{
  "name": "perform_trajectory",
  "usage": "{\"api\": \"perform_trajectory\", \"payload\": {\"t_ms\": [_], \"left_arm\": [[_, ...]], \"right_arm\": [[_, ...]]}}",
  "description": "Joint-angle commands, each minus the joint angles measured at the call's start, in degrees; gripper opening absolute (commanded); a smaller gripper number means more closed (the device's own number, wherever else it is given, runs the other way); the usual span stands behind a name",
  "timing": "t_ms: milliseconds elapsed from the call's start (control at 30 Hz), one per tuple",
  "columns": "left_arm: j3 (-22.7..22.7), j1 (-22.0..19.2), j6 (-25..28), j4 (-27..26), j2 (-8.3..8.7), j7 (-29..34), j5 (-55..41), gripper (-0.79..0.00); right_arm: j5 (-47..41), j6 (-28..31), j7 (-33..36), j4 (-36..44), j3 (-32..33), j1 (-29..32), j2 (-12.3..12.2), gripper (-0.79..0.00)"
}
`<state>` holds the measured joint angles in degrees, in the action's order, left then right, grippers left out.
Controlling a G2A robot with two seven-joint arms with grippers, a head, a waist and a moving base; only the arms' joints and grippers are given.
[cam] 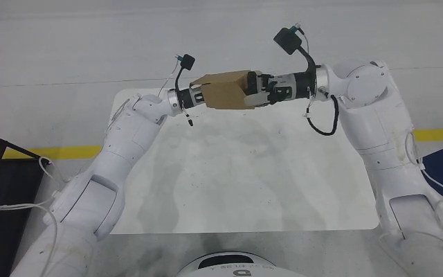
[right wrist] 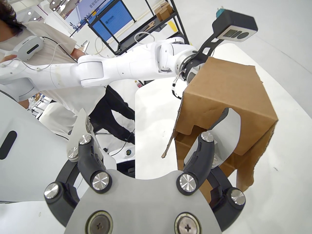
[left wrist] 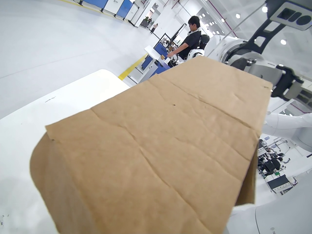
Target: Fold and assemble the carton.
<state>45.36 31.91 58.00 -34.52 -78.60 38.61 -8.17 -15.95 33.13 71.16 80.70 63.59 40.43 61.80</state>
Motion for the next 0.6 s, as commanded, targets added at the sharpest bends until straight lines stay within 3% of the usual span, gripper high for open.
{"api": "perform_trajectory", "payload": {"t_ms": [0, 267, 567], "left_arm": [[0.28, 0.07, 0.00, 0.07, -0.01, 0.41, -0.30, -0.785], [2.49, 1.04, 0.00, -1.48, 0.66, 4.06, -3.06, -0.785], [4.17, 1.43, 0.00, -2.19, 1.15, 6.94, -3.53, -0.785]], "right_arm": [[0.04, 1.40, -1.40, -0.03, 1.10, 0.44, -0.65, 0.000], [0.74, 5.62, -5.95, -2.71, 6.82, 2.06, -2.45, 0.000], [0.16, 3.41, -3.42, -4.04, 3.02, 2.02, -2.33, 0.000]]}}
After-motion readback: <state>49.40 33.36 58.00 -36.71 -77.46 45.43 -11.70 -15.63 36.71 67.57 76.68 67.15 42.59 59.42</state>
